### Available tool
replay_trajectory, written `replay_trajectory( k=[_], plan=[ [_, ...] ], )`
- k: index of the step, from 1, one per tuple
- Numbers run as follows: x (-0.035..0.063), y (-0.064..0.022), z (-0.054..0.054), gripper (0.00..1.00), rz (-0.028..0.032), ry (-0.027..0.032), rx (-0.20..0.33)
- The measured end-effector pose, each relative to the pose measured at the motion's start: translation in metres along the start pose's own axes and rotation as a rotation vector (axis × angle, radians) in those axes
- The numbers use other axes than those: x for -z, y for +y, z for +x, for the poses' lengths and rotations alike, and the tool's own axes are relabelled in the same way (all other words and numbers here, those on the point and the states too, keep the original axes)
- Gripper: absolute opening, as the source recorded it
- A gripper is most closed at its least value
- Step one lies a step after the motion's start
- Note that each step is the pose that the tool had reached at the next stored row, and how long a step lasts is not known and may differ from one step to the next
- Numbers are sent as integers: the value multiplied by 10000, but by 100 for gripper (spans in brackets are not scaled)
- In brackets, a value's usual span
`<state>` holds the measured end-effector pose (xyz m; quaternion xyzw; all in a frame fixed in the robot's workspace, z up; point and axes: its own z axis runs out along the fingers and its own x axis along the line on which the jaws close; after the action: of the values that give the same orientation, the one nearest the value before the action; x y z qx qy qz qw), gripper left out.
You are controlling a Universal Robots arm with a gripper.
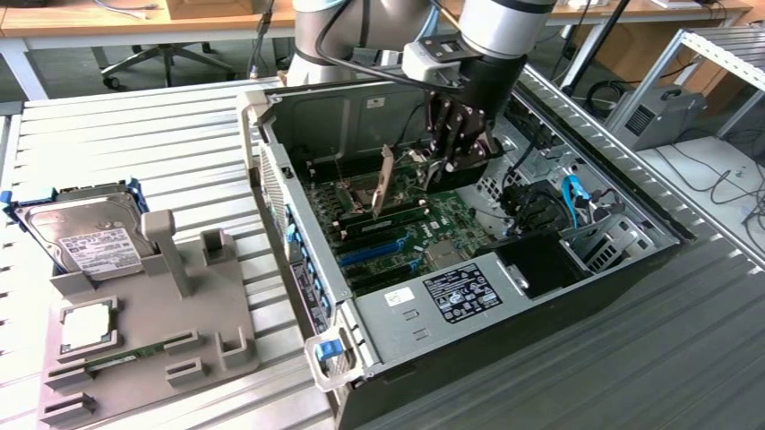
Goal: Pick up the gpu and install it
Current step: 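Insert the gpu into the slot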
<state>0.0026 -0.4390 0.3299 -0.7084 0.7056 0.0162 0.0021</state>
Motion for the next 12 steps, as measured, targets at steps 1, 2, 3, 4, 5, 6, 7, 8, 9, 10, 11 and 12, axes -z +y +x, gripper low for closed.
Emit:
replay_trajectory(
  k=[1, 2, 3, 4, 5, 6, 7, 8, 9, 10, 11, 12],
  plan=[
    [-2, 1, 1, 26, 0, 0, 0],
    [-4, 2, 3, 26, 0, -1, -1],
    [-6, 2, 5, 26, 1, -1, -1],
    [-7, 3, 6, 26, 0, 0, -1],
    [-8, 4, 8, 26, 0, 0, -1],
    [-10, 5, 10, 26, 0, 0, -1],
    [-12, 6, 11, 26, 0, 0, -1],
    [-14, 6, 13, 26, 0, 0, -1],
    [-15, 7, 15, 26, 0, 0, -1],
    [-17, 8, 17, 26, 0, 0, -1],
    [-20, 9, 20, 26, 0, 0, -1],
    [-22, 10, 22, 26, 0, 0, -1]
  ],
)
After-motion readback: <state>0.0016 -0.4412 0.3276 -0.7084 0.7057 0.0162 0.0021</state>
